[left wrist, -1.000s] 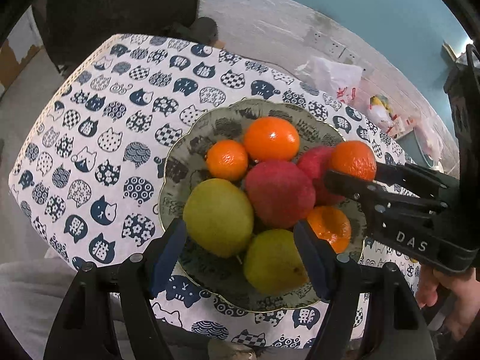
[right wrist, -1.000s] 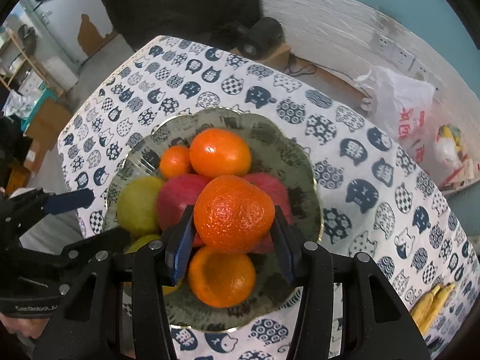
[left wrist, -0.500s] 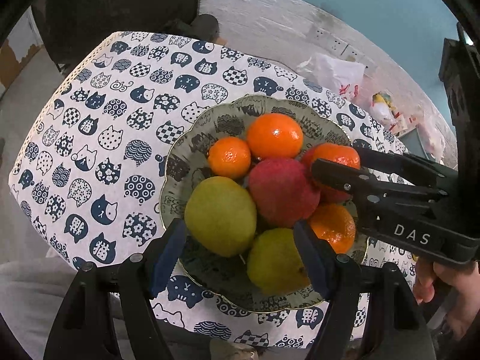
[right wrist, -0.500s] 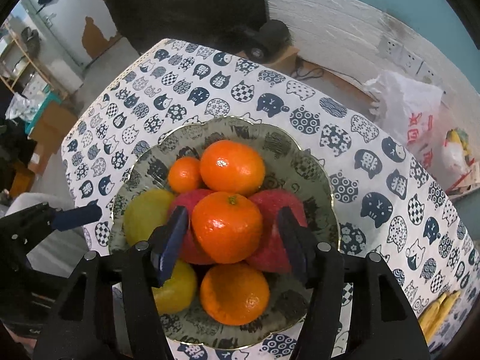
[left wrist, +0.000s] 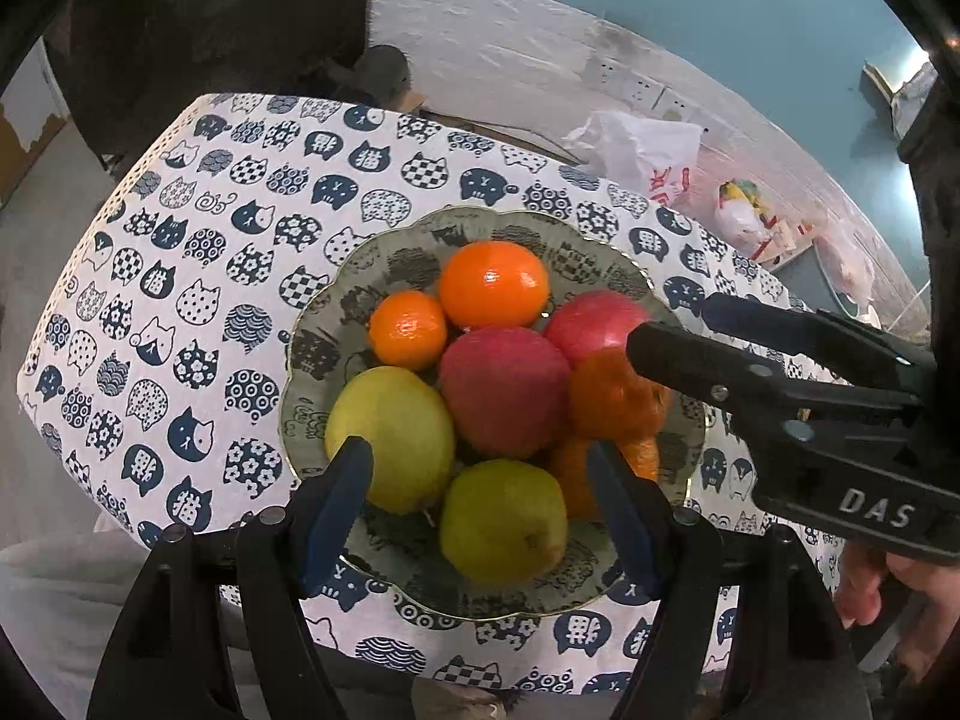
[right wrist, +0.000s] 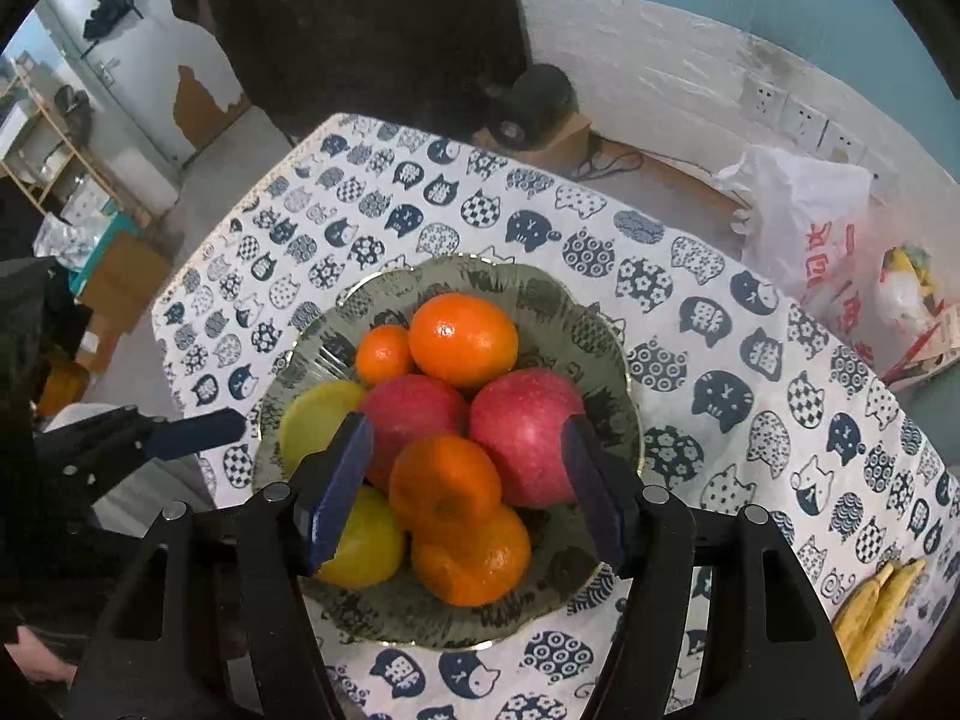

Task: Organize fruits
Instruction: 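Move both grippers from the plate to the two yellow bananas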

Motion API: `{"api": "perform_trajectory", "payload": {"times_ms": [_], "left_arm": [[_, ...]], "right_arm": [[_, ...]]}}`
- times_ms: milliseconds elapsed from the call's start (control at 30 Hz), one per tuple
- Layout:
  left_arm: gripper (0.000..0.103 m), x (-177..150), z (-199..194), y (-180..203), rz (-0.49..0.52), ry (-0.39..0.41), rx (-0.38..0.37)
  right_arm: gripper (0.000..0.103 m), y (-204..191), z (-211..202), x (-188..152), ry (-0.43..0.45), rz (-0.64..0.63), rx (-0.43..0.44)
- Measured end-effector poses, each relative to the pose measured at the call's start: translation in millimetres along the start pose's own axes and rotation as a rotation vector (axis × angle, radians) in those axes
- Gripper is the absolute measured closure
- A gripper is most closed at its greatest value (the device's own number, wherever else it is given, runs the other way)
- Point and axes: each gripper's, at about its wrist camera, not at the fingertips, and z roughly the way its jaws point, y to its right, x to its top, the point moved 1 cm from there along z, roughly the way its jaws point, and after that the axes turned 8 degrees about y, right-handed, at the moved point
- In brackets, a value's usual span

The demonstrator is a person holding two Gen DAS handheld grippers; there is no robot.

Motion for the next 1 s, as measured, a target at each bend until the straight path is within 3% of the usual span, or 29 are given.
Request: {"api": "perform_trajectory", "payload": {"times_ms": [433,1000], "left_arm": [[0.027,-2.9,-5.6,50.4,0.096,0.014,-0.025],[0.025,-17.9,1.5,158.5,0.282,-0.008,-0.079]], "right_arm": [[0.036,25.2,-44.0,-18.0,0.037,0.011,-0.061],[0.036,111.2,-115.4,-66.1,0.073,0.135,-0.223]]}}
